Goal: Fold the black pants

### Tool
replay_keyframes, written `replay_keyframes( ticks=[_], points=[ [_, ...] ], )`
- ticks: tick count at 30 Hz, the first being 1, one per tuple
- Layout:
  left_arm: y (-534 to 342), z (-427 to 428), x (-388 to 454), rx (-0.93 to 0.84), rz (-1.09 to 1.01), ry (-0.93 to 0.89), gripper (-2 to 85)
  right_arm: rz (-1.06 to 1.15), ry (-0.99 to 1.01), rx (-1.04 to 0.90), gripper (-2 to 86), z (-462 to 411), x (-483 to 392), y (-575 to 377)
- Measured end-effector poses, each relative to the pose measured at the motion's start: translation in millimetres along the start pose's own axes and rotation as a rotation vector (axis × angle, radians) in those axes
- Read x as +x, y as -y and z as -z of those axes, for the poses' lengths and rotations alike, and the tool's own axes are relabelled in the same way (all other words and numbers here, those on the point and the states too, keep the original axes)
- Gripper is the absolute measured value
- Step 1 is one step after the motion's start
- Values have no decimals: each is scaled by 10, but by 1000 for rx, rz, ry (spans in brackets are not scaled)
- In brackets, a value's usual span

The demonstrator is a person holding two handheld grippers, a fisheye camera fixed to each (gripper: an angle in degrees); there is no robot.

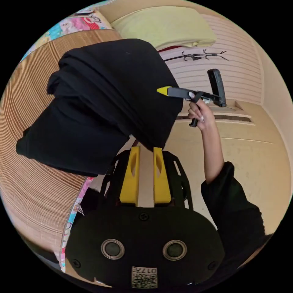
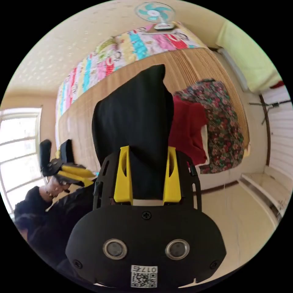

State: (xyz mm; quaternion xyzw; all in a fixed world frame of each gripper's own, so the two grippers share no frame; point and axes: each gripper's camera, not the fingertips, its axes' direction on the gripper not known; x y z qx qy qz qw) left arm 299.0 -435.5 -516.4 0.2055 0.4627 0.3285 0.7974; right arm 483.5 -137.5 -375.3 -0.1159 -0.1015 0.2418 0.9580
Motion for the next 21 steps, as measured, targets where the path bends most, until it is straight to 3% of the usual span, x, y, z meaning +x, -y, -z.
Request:
replay_keyframes(
  ticks=[3, 7, 11, 13, 15, 18, 21],
  points=[
    [-378, -295, -312, -63, 40, 120, 89, -243, -151, -211, 126, -1175, 194, 27],
    [-1376, -230, -1175, -48, 282, 176, 95, -417, -212, 62, 106, -1472, -177, -563],
    [-2913, 252, -2289, 53, 739, 230, 98, -347, -377, 390, 72, -1345, -937, -1411],
    [-3554, 537, -2594, 160, 908, 208, 104, -353, -403, 450, 62, -1255, -1277, -1695],
    [-4244, 942, -2805, 316, 1072, 212, 112, -353, -352, 491, 43, -1209, -1570, -1912],
    [-4757, 1462, -2844, 518, 1124, 304, 124, -394, -168, 537, 24, -1220, -1920, -2068],
    [-4906, 1801, -2968, 584, 1102, 442, 138, -395, -12, 505, 16, -1363, -2259, -1946]
  ],
)
